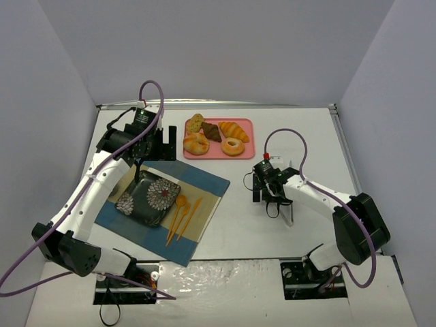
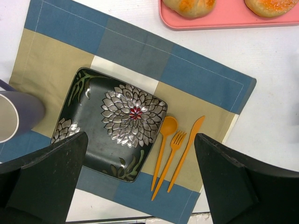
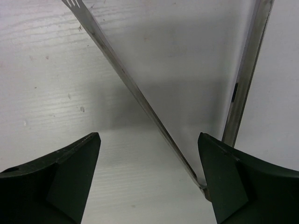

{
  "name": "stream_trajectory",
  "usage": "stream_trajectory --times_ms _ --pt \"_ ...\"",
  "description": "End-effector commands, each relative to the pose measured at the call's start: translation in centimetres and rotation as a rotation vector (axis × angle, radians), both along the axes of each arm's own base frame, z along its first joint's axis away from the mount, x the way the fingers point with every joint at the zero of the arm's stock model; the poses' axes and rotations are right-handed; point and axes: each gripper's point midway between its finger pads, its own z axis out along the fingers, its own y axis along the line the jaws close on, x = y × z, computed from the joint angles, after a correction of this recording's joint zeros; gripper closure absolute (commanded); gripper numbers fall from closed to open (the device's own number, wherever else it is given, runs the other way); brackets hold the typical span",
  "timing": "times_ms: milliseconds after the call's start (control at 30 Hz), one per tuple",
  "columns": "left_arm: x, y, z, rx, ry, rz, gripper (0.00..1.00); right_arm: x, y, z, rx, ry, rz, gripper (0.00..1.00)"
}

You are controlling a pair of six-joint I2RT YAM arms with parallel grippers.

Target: Place the bread

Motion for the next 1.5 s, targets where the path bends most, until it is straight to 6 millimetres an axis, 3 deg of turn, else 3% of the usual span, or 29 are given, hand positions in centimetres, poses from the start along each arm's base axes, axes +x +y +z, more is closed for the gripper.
stream_trajectory --times_ms 0,167,467,800,933,1033,1167,1467 --pt "-0.5 0.4 1.7 -0.02 -0.051 0.007 0.03 2.2 0.4 1.1 -0.008 -0.088 -0.042 0.22" --pt "-0.8 0.5 1.8 -0.018 -0.053 0.009 0.03 2.3 0.7 0.4 -0.007 -0.068 -0.035 0.38" --pt "-0.8 0.7 1.7 -0.007 -0.052 0.006 0.03 3.6 1.1 -0.1 -0.006 -0.064 -0.043 0.46" --pt "-0.6 1.0 1.8 0.019 -0.054 -0.001 0.03 4.9 -0.6 -1.3 0.07 -0.029 -0.158 0.55" --pt "-0.4 0.8 1.7 0.018 -0.054 -0.004 0.03 5.6 -0.5 -1.1 0.095 -0.031 -0.172 0.66" --pt "-0.3 0.7 1.6 0.017 -0.052 -0.005 0.03 6.3 0.0 -0.9 0.116 -0.033 -0.168 0.83" --pt "-0.1 0.7 1.5 0.019 -0.052 -0.004 0.03 7.4 0.5 -0.6 0.131 -0.037 -0.162 0.96" --pt "0.2 0.9 1.5 0.036 -0.053 -0.001 0.03 11.2 -0.1 -0.8 0.138 -0.035 -0.17 0.98"
